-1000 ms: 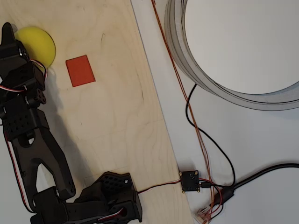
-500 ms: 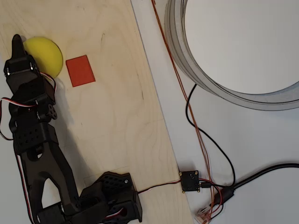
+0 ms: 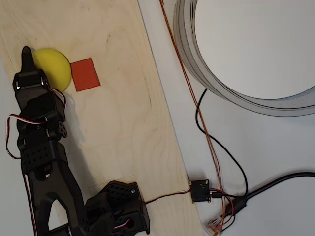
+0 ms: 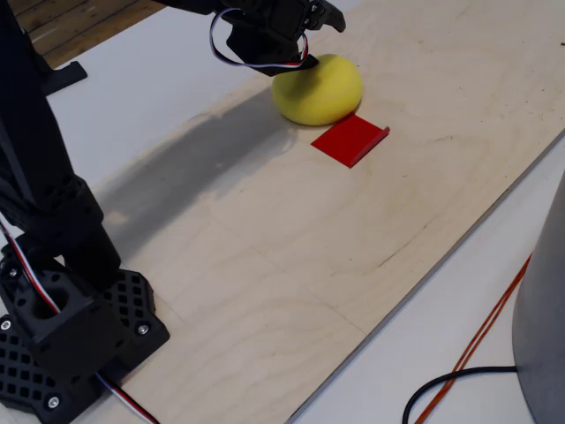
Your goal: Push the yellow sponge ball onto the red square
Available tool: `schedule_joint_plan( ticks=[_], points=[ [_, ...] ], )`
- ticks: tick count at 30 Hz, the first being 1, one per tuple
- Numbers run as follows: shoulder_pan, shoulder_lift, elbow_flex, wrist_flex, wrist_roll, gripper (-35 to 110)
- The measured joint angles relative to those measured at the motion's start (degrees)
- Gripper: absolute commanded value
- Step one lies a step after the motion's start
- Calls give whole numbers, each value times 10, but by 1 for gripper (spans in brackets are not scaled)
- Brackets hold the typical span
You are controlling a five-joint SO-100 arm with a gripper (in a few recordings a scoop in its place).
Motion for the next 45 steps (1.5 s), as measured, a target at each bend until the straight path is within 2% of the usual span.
schedule_joint_plan(
  ticks=[14,34,45],
  points=[
    [-5,54,83,-33,20,18],
    [-8,92,106,-29,6,19],
    [-6,128,96,-30,-49,19]
  ],
)
